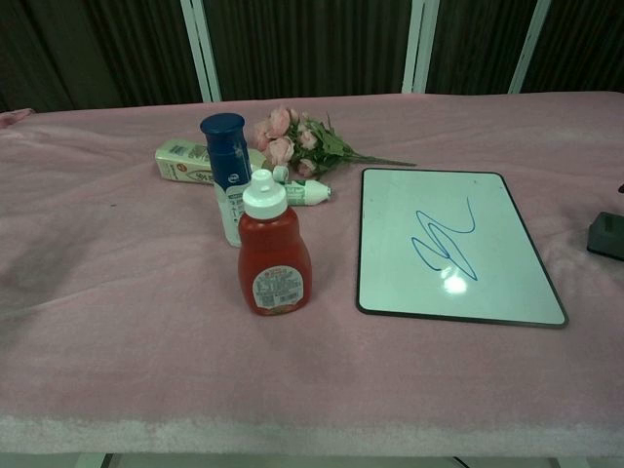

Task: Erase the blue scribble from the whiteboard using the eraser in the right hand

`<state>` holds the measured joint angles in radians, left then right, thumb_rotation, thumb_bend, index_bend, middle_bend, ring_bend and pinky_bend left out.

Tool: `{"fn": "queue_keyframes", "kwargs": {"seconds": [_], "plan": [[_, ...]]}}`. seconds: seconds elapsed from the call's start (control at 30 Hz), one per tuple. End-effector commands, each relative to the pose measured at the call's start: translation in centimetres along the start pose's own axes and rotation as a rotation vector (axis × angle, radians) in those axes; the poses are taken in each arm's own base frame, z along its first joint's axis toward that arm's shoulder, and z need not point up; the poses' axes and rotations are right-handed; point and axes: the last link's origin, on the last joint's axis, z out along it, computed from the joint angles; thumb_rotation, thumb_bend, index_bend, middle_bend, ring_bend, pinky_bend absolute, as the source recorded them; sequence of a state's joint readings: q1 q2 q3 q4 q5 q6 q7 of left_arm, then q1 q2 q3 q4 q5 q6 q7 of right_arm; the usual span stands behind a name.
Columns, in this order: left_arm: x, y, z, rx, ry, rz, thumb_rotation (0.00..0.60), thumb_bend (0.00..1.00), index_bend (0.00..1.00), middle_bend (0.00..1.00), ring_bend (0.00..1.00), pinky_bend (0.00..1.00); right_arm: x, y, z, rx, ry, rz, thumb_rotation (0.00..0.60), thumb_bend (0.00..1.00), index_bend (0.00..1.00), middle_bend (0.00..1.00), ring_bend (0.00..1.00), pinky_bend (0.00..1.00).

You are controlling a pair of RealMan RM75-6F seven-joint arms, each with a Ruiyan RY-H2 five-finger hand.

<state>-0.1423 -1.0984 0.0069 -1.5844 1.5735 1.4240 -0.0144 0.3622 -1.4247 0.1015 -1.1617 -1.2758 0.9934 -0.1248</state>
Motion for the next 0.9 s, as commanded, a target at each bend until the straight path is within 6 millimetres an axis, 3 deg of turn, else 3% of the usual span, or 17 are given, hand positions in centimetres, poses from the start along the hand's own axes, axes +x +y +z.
{"fn": "queue_keyframes", "kwargs": {"seconds": [0.03,0.57,0.9], "plan": [[-0.02,0.00,0.00,-0.001,-0.001,0.000,0.600,0.41,0.00,0.04,0.00,0.08,-0.08,0.19,0.00,-0.006,-0.005,0.003,0.600,0.35,0.28,0.28,0.19,0.16],[-0.07,0.15,-0.13,-0.012,-0.005,0.002,0.600,0.41,0.00,0.04,0.00,0.08,-0.73,0.03,0.41,-0.016,-0.017,-0.013,0.600,0.38,0.44,0.36,0.31,0.34],[-0.02,0.16,-0.17,-0.016,-0.003,0.000,0.600,0.41,0.00,0.04,0.01,0.08,-0.76,-0.16,0.50,-0.025,0.002,-0.020,0.600,0.42,0.56,0.44,0.41,0.39]]}}
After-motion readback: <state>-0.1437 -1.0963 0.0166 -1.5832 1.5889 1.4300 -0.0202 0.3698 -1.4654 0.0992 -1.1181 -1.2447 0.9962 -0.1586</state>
